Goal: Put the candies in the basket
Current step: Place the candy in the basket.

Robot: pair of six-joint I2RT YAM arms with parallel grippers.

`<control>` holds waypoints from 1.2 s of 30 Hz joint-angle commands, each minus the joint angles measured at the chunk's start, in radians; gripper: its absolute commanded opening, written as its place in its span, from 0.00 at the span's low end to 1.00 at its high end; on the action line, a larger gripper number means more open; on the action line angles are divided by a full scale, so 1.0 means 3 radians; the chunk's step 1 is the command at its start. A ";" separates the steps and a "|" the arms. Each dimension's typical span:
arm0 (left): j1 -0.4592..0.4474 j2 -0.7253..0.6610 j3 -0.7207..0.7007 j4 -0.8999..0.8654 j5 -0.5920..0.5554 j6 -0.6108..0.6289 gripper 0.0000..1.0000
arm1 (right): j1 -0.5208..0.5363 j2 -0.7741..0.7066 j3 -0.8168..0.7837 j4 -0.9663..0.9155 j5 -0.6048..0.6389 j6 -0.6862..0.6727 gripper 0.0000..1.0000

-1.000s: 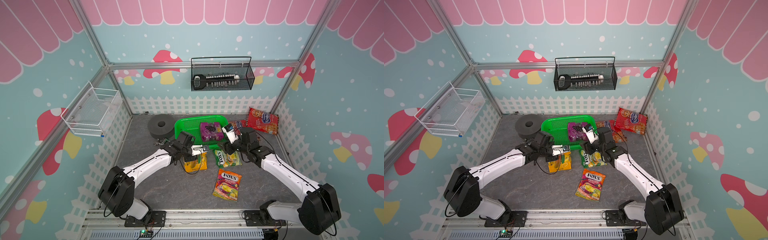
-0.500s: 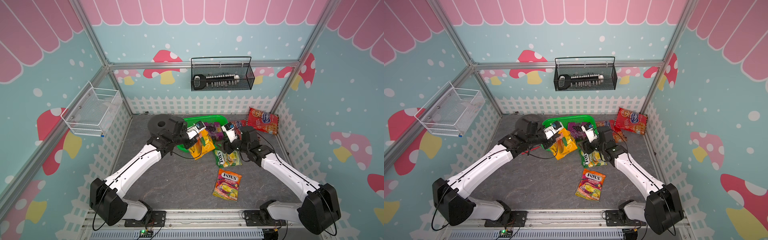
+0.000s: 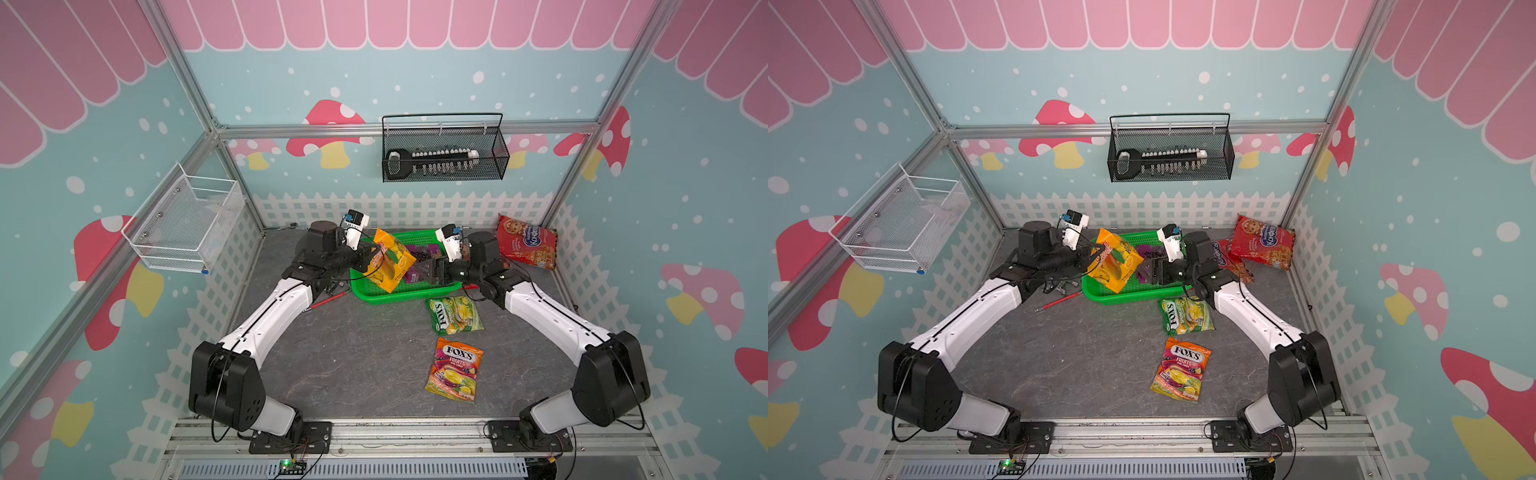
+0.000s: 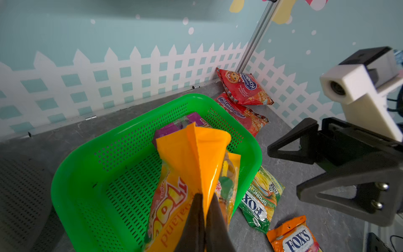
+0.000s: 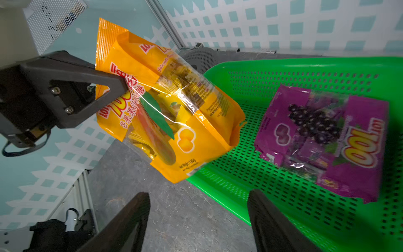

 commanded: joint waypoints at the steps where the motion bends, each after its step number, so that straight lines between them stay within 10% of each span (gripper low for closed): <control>1: 0.0046 0.0017 -0.0066 0.0639 0.0133 -0.0505 0.05 | -0.0014 0.0246 0.0101 0.0232 -0.0370 0.0421 0.77; 21: 0.0232 0.0828 -0.0474 0.1715 -0.0403 -0.1195 0.05 | 0.0072 0.1613 0.1218 -0.0232 -0.0212 0.0572 0.66; 36: 0.0227 0.1097 -0.0310 0.1539 -0.0550 -0.1229 0.42 | 0.0541 0.1407 0.1217 -0.0764 0.1227 -0.1696 0.68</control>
